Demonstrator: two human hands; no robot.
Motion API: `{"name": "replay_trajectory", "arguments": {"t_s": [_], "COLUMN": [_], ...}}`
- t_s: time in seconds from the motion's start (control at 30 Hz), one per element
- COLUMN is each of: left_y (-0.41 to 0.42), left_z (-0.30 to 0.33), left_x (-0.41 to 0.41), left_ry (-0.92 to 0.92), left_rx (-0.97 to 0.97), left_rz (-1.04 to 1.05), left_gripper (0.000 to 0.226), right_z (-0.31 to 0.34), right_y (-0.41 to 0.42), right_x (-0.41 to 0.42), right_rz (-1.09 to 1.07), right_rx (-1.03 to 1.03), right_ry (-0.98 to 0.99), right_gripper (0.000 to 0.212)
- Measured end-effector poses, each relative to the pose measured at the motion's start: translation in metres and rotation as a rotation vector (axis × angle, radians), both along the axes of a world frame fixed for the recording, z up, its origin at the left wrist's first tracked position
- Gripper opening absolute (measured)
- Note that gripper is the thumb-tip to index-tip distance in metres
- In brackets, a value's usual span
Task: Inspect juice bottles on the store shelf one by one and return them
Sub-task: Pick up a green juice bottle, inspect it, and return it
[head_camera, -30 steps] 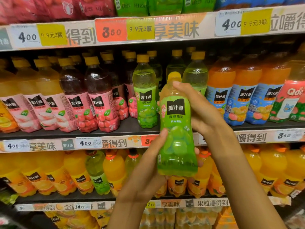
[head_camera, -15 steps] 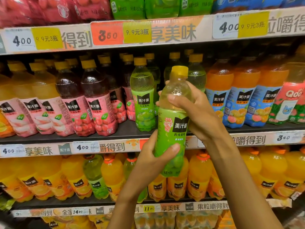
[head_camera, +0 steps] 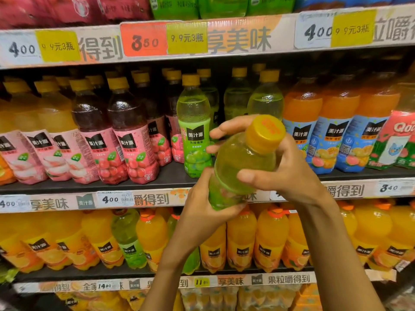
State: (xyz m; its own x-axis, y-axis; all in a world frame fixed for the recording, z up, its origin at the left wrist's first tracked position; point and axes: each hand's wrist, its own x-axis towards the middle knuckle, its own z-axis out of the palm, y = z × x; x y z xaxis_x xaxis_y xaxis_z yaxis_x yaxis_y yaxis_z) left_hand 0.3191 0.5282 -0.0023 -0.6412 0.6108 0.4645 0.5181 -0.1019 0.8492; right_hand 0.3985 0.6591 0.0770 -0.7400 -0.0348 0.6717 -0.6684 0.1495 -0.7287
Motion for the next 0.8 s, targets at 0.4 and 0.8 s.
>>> {"name": "replay_trajectory", "arguments": {"t_s": [0.4, 0.8], "left_y": [-0.015, -0.006], "left_z": [0.008, -0.001], "left_x": [0.004, 0.010], "left_ry": [-0.095, -0.177], "left_rx": [0.021, 0.134], "left_rz": [-0.195, 0.038], "left_gripper": [0.051, 0.045], "right_z": [0.003, 0.010], "right_y": [-0.001, -0.025], "right_x": [-0.009, -0.017], "right_rz": [0.119, -0.351], "right_rx": [-0.126, -0.396], "right_ry": [0.002, -0.032], "right_gripper": [0.051, 0.015]}}
